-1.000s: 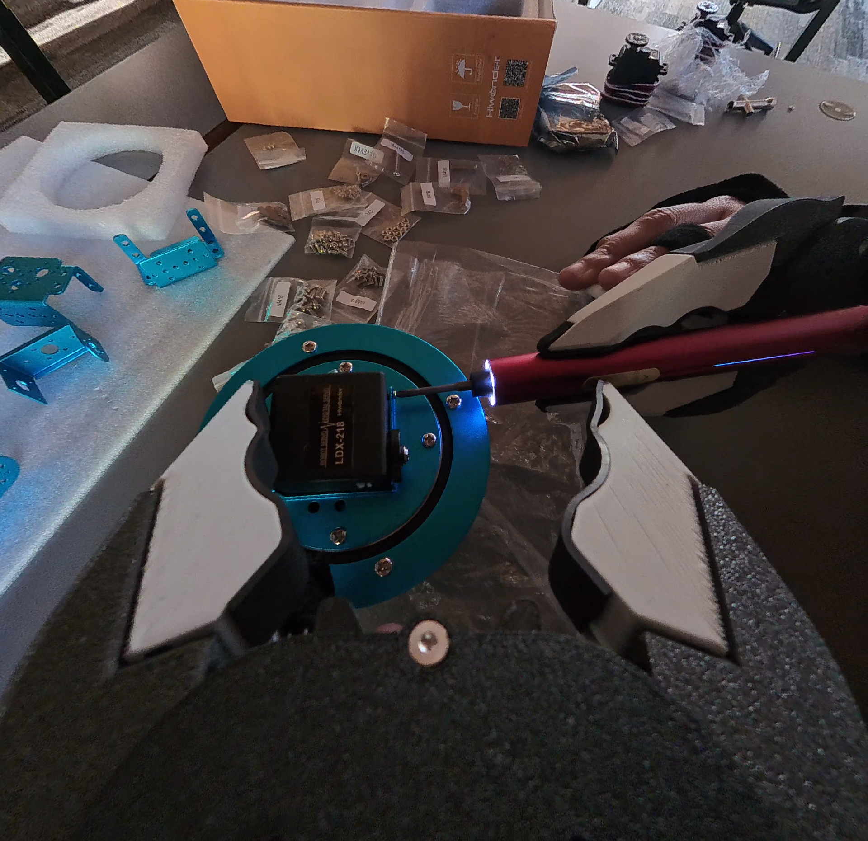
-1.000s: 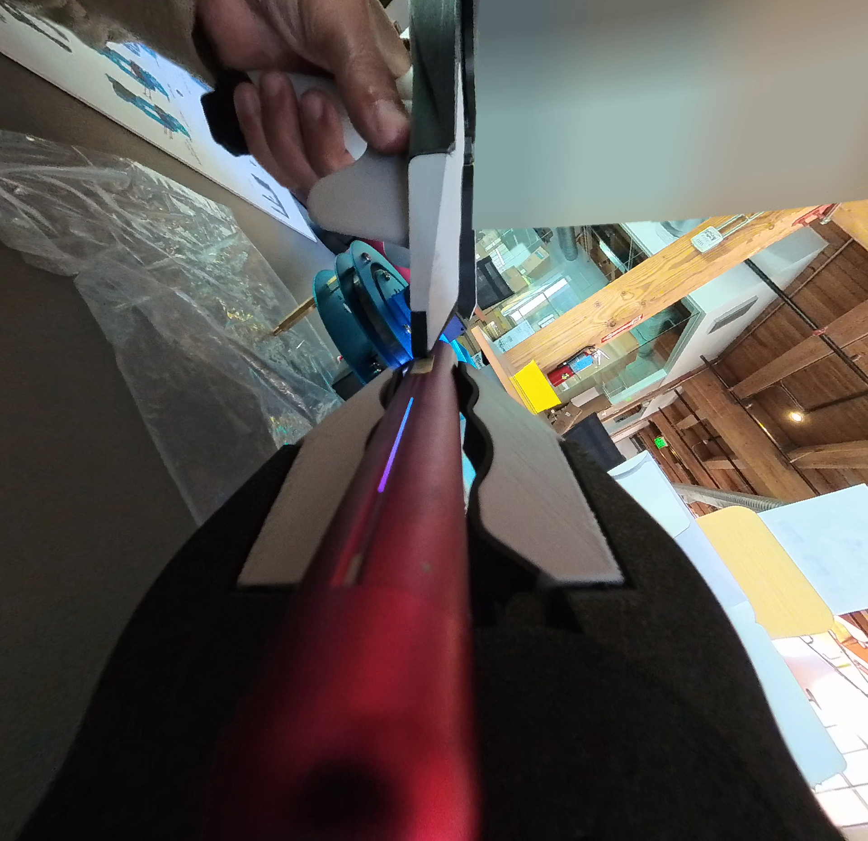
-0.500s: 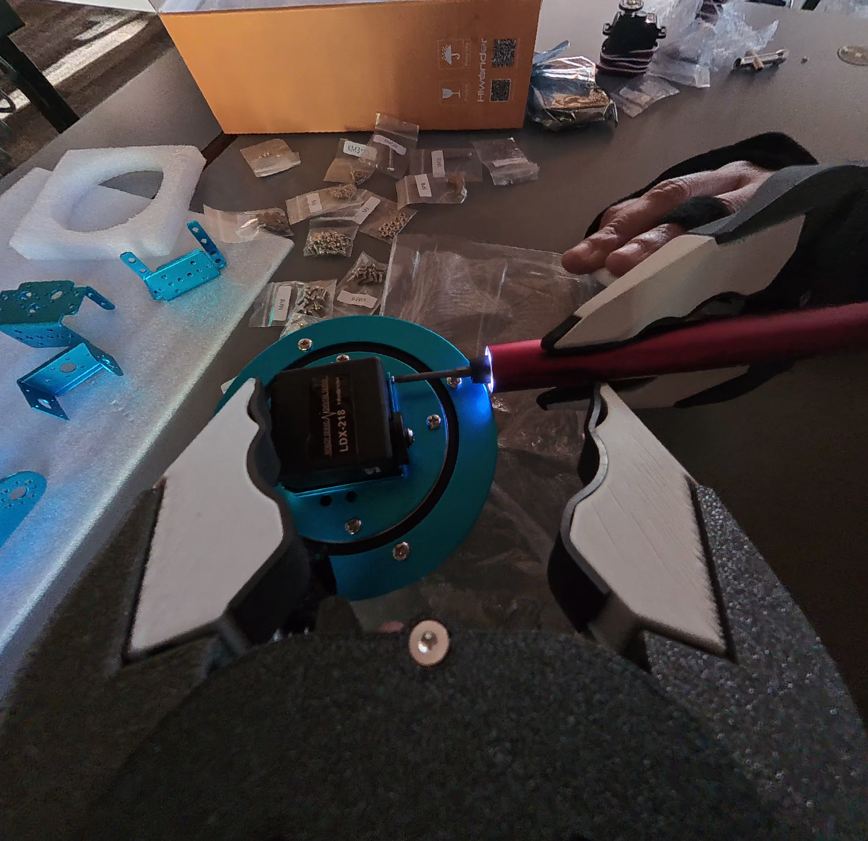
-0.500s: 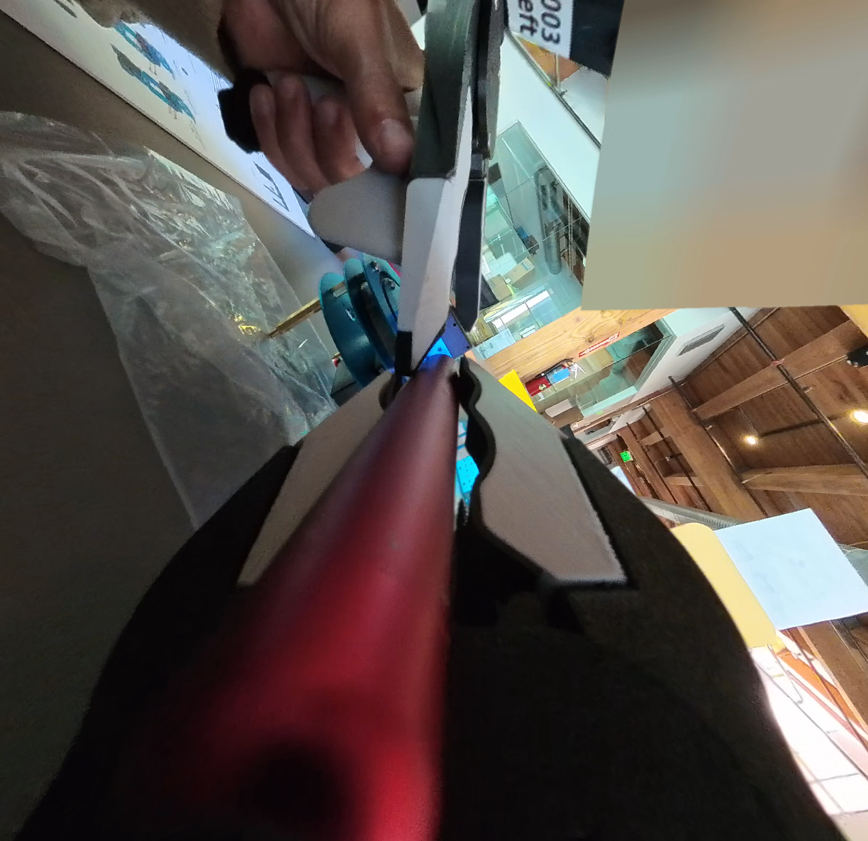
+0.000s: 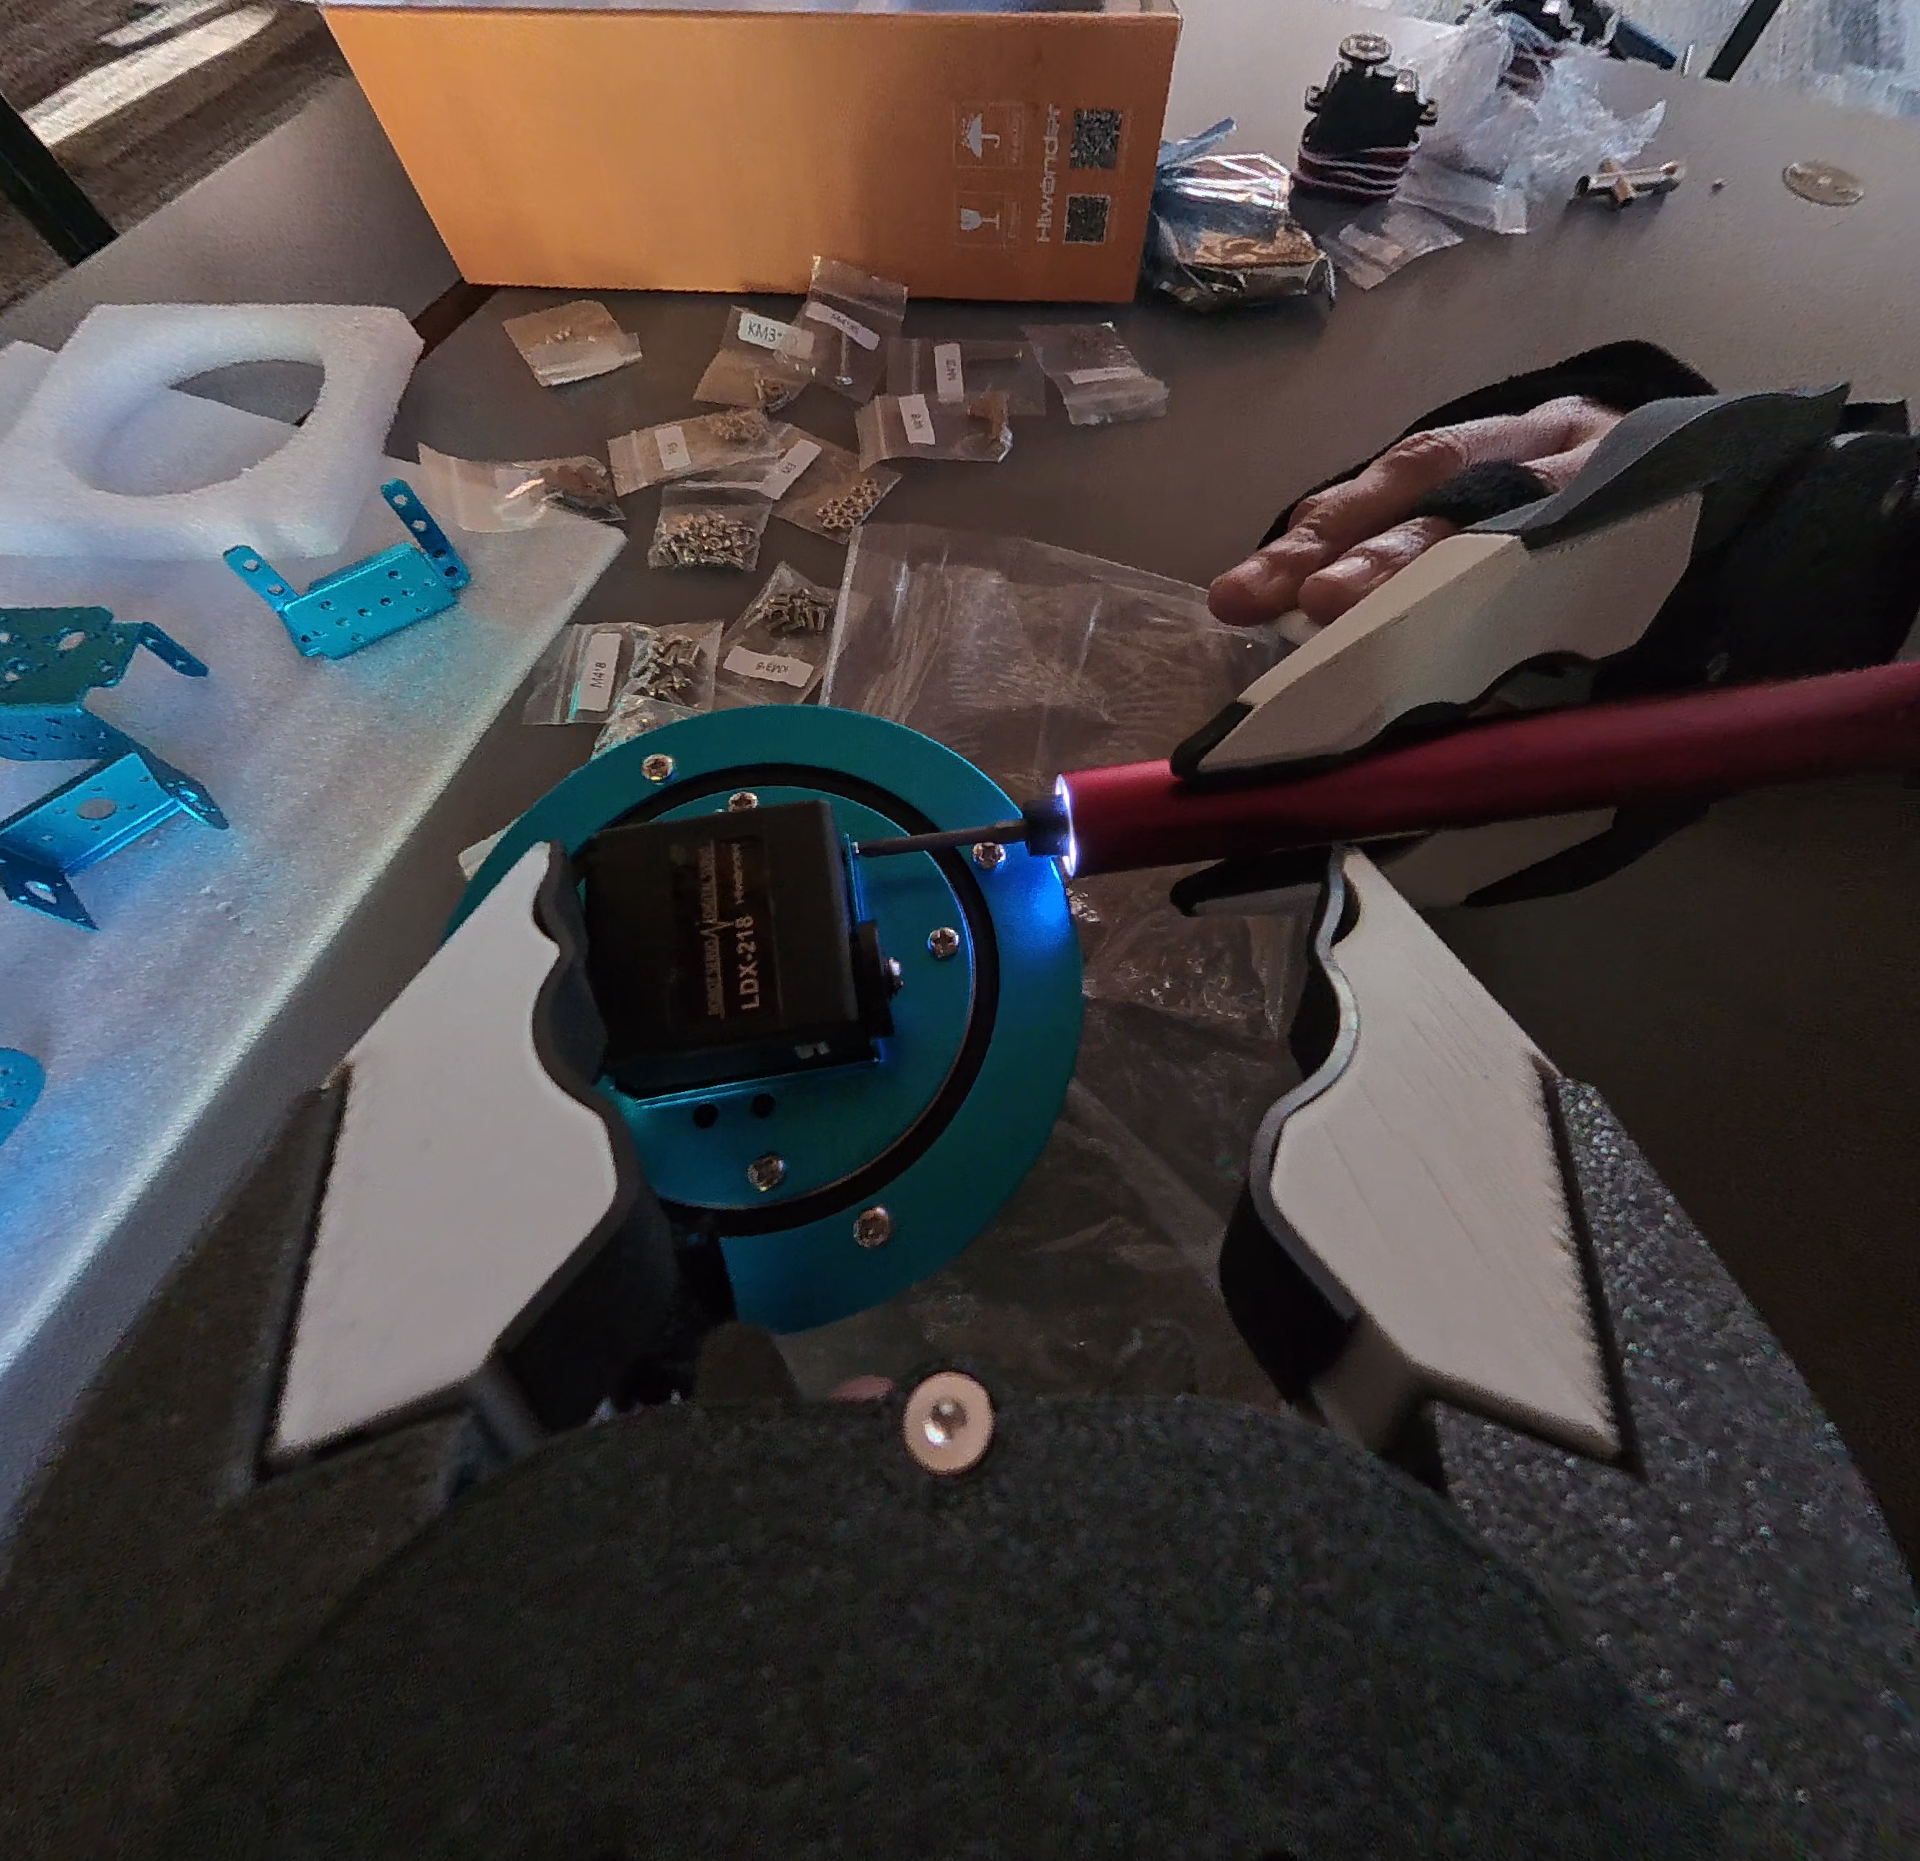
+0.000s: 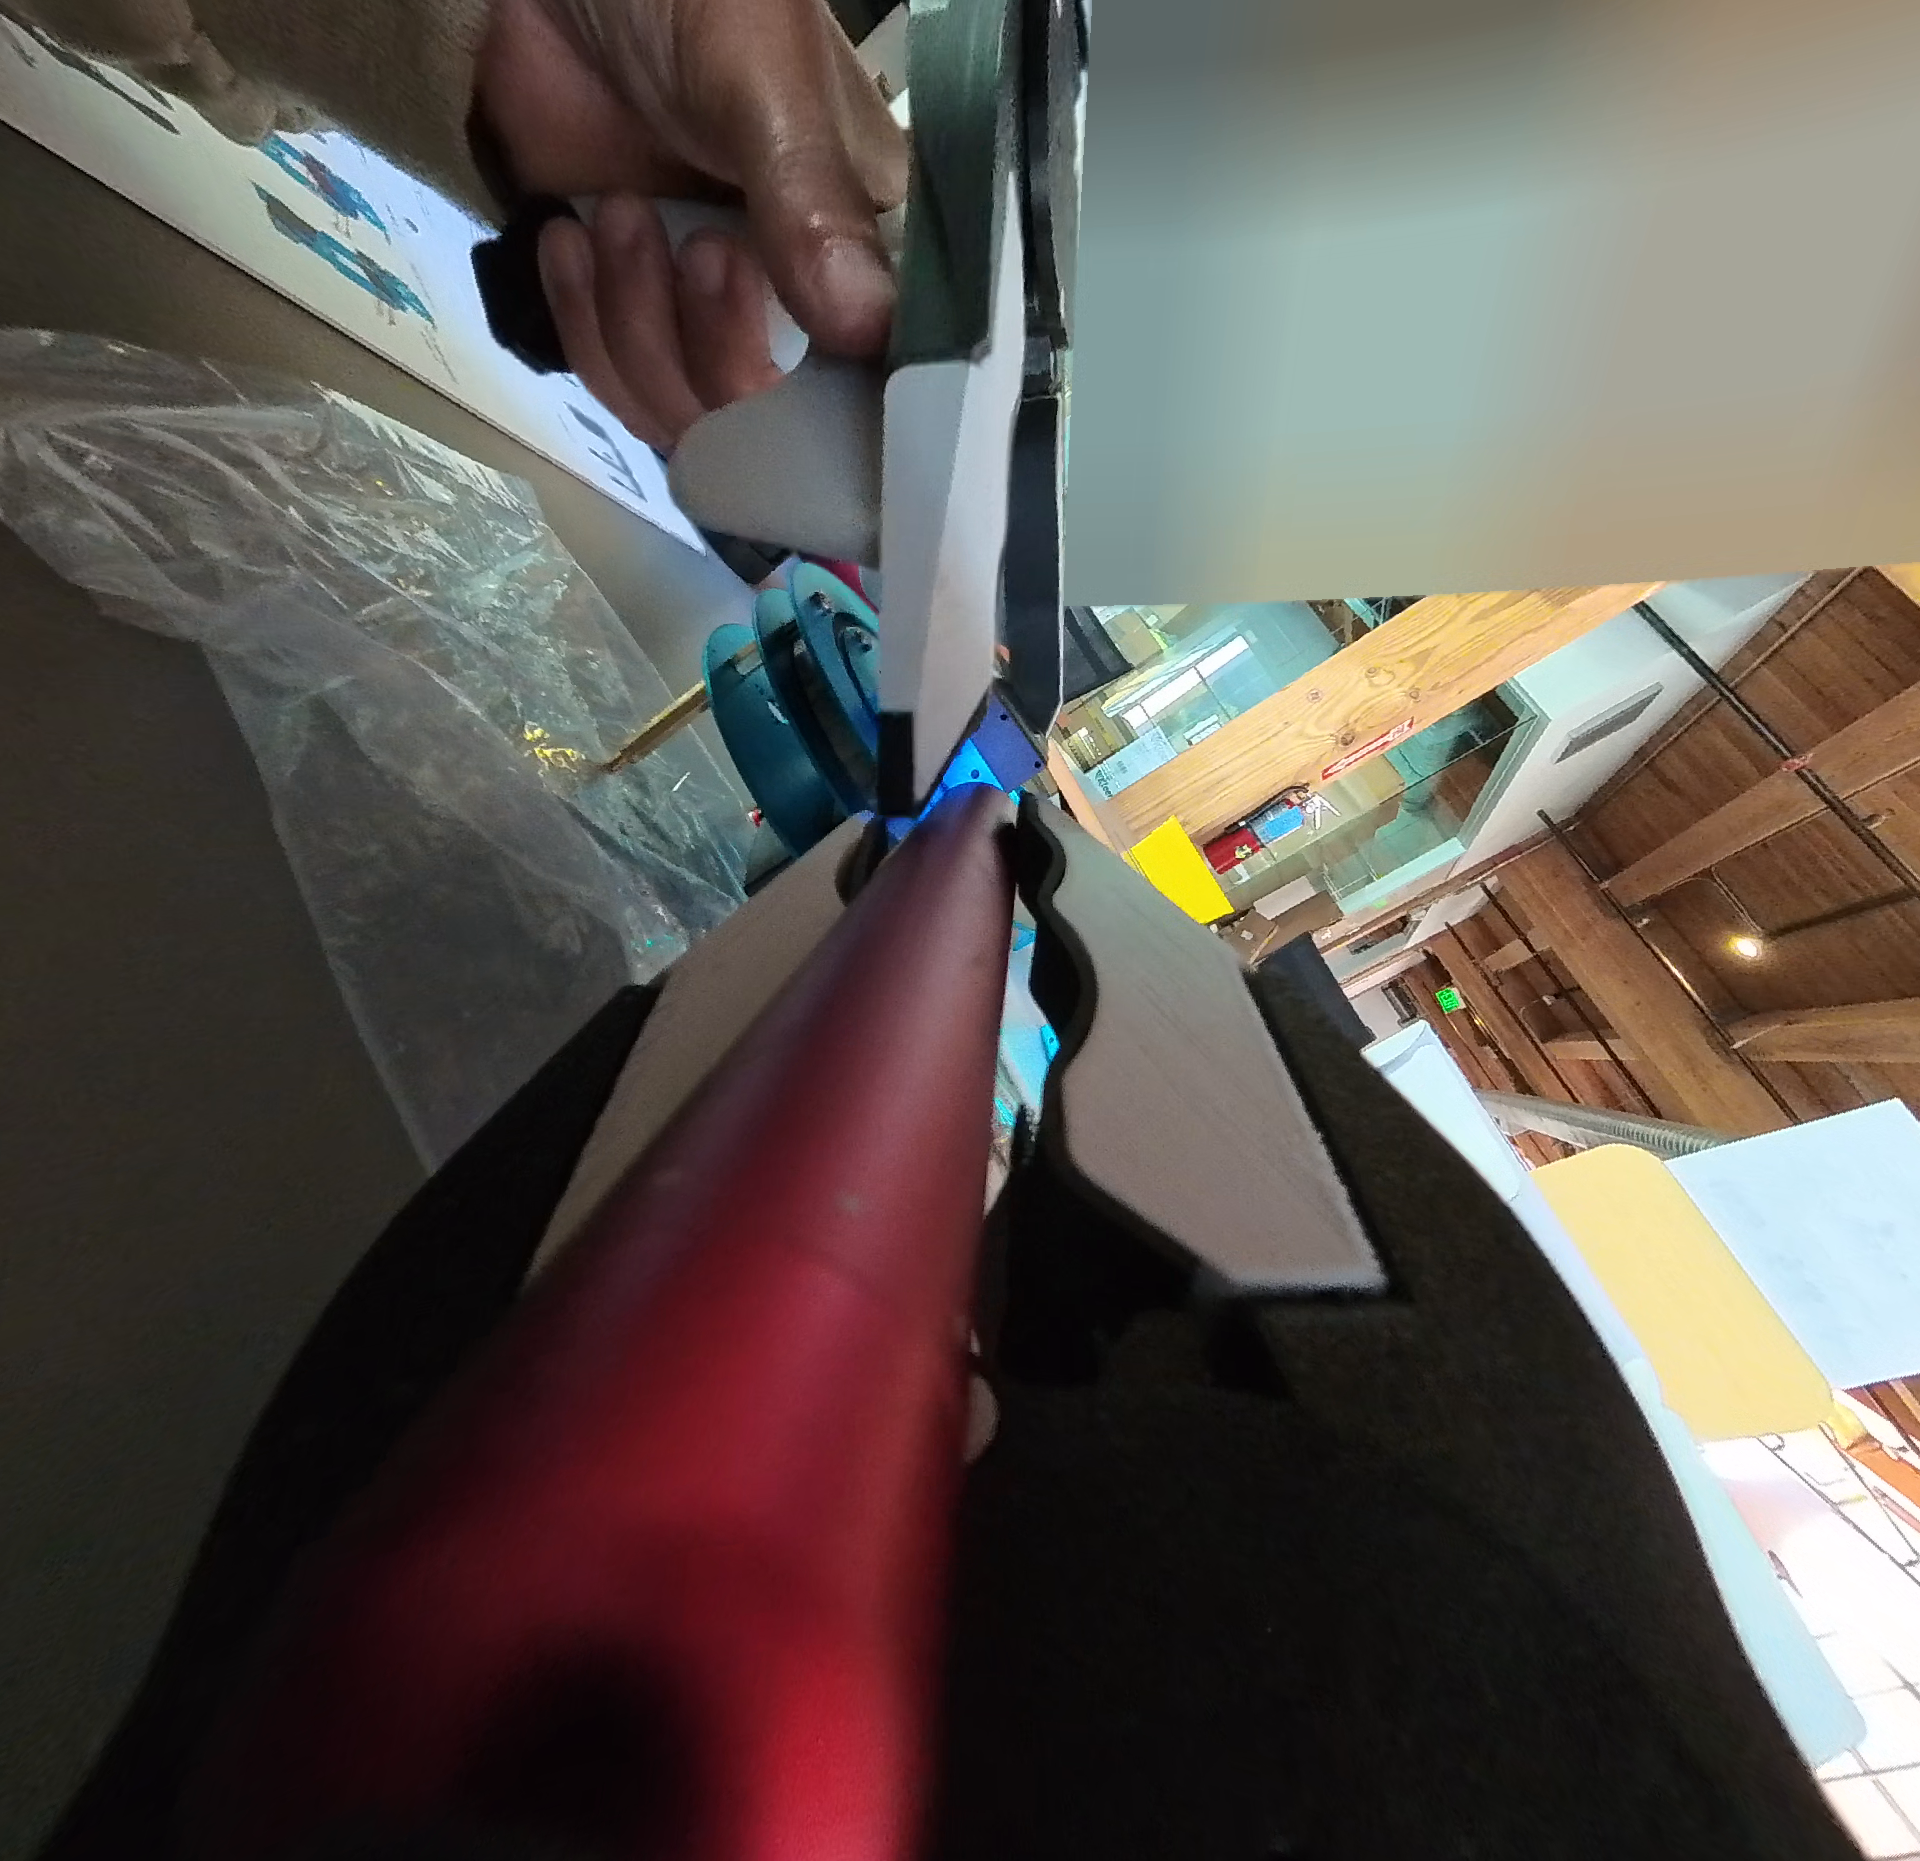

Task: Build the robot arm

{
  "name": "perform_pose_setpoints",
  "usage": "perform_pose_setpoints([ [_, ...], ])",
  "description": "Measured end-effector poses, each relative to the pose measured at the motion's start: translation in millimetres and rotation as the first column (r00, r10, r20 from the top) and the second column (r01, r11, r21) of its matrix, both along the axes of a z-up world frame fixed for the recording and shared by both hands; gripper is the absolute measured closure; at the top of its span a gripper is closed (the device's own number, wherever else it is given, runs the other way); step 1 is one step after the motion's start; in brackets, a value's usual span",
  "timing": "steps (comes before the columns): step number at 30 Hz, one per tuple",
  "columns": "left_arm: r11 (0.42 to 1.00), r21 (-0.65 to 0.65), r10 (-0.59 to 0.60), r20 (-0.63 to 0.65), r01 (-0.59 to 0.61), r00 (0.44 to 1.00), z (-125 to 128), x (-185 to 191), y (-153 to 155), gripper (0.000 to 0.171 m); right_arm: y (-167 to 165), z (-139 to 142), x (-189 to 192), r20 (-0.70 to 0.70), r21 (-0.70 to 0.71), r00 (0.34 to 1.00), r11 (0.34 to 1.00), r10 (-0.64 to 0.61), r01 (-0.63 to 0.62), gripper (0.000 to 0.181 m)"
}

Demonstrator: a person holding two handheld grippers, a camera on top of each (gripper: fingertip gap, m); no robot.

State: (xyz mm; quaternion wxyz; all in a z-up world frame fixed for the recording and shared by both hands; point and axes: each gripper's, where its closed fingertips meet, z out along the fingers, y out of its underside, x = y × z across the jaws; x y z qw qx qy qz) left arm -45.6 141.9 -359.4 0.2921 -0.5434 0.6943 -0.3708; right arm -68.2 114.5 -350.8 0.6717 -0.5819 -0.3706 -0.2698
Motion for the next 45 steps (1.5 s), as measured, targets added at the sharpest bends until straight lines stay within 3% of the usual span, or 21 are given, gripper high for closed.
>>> perform_pose_setpoints([
  [15,1.000,-0.029,-0.011,0.022,0.012,1.000,3,-1,6,0.052,-4,1,5,-0.087,-0.031,0.996,1.000,-0.002,-0.001,0.158],
  [20,0.996,-0.086,-0.001,0.024,0.003,1.000,6,-3,12,0.072,-8,6,3,-0.077,-0.030,0.997,1.000,-0.006,0.004,0.161],
  [23,0.999,-0.038,-0.011,0.010,0.012,1.000,4,-6,14,0.074,-10,6,1,-0.038,-0.022,0.999,1.000,-0.006,0.005,0.161],
  [26,0.996,0.091,0.003,-0.003,-0.003,1.000,2,-9,24,0.095,-14,8,-4,-0.021,-0.002,1.000,1.000,0.021,-0.021,0.161],
  [29,0.993,0.115,-0.004,-0.005,0.004,1.000,6,-12,26,0.104,-20,12,-8,-0.018,0.019,0.999,0.999,0.031,-0.030,0.161],
  [32,0.990,0.139,-0.004,-0.028,0.007,1.000,4,-13,31,0.112,-32,25,0,-0.066,0.029,0.998,1.000,0.002,-0.001,0.161],
  [34,0.991,0.131,-0.006,-0.040,0.011,0.999,6,-13,31,0.114,-41,38,23,-0.205,-0.029,0.978,0.999,-0.049,0.043,0.161],
  [36,0.991,0.134,0.007,-0.034,-0.003,0.999,13,-15,33,0.115,-48,35,52,-0.457,-0.218,0.881,0.976,-0.123,0.023,0.161],
  [39,0.986,0.156,0.050,0.012,-0.051,0.999,32,-28,35,0.115,-64,21,77,-0.773,-0.433,0.578,0.883,-0.260,-0.182,0.161],
  [41,0.985,0.161,0.066,0.030,-0.070,0.997,37,-44,28,0.116,-73,20,86,-0.846,-0.441,0.439,0.858,-0.301,-0.262,0.161],
  [43,0.988,0.150,0.027,-0.003,-0.026,1.000,25,-66,5,0.124,-78,10,79,-0.864,-0.491,0.335,0.773,-0.375,-0.402,0.161],
  [45,0.991,0.116,-0.054,-0.077,0.062,0.996,-2,-87,-30,0.131,-73,0,77,-0.864,-0.501,0.305,0.739,-0.400,-0.450,0.161],
])
